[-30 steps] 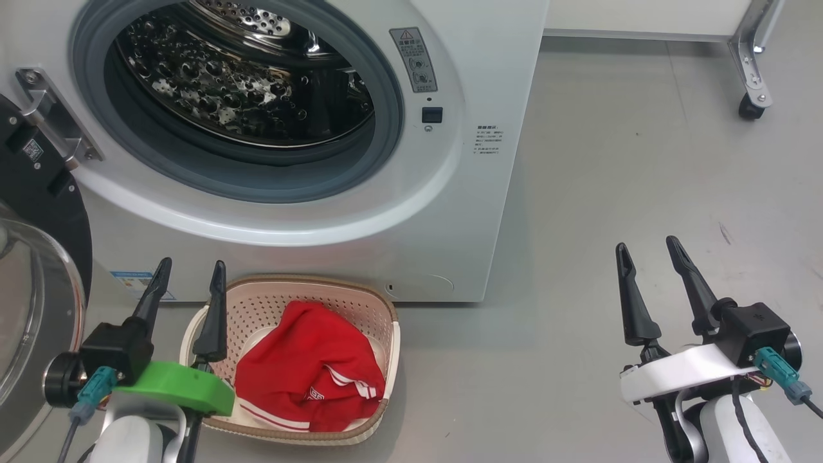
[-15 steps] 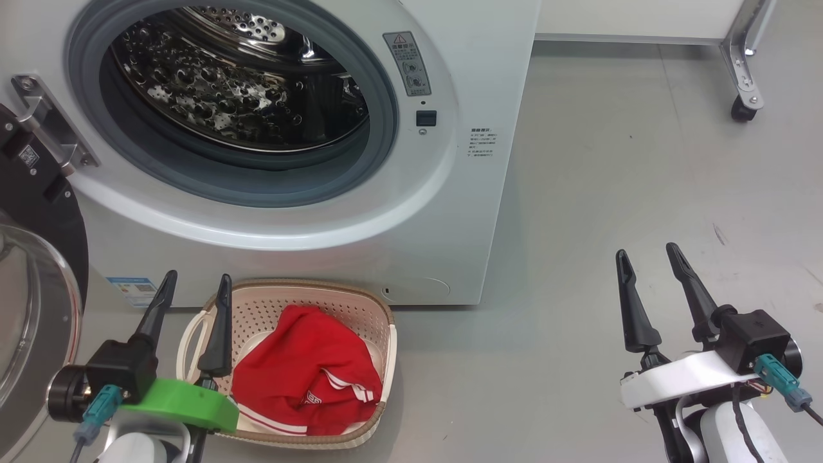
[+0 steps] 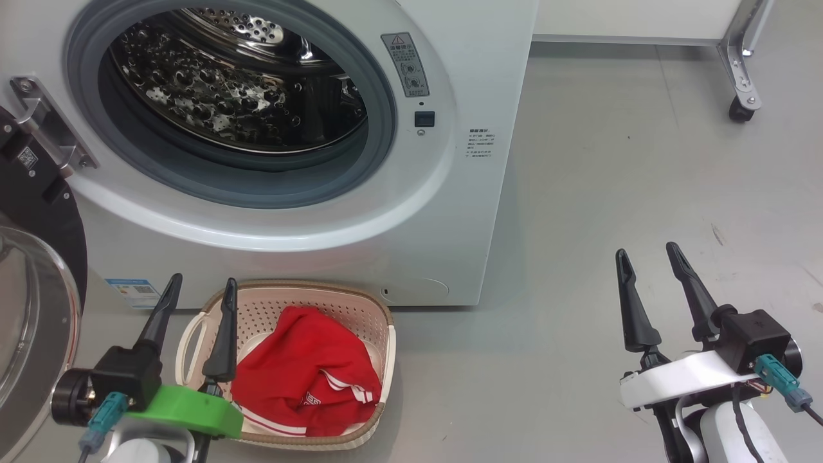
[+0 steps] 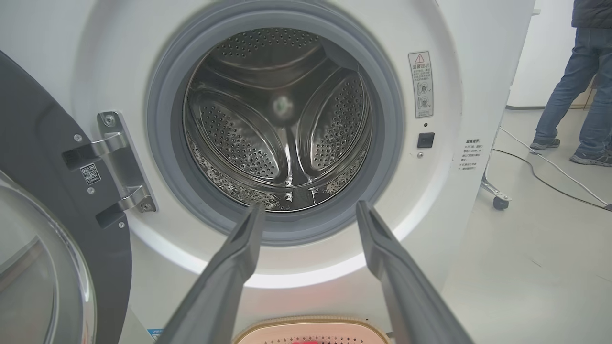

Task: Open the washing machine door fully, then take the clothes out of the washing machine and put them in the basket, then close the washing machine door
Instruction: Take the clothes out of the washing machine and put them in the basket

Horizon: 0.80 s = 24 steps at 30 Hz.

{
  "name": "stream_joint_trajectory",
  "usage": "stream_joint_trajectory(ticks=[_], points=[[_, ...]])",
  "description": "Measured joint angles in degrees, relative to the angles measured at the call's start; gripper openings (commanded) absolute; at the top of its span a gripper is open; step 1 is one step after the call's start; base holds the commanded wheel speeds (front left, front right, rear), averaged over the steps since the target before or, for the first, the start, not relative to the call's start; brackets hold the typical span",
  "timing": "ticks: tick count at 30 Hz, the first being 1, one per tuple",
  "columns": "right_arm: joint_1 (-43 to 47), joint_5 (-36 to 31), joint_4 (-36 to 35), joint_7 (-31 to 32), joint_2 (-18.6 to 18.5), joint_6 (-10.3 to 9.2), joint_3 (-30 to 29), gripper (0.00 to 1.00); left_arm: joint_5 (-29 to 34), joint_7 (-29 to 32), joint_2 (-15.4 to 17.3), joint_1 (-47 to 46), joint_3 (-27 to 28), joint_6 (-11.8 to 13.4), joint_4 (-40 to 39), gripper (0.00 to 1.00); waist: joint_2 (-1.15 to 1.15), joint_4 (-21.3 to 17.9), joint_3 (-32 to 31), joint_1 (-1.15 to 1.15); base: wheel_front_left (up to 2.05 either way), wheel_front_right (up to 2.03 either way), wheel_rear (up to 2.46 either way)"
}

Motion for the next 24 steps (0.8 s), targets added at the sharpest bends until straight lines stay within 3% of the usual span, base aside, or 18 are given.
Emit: stream_joint_trajectory(ticks=[24], points=[[0.21,0.0,-0.25,0.0,0.11,-0.07,0.01,1.0,0.49,0.0,-0.26,0.32,0.23,0.0,-1.93,1.0,0.0,0.0,0.45,0.0,0.0,0.0,0.0]])
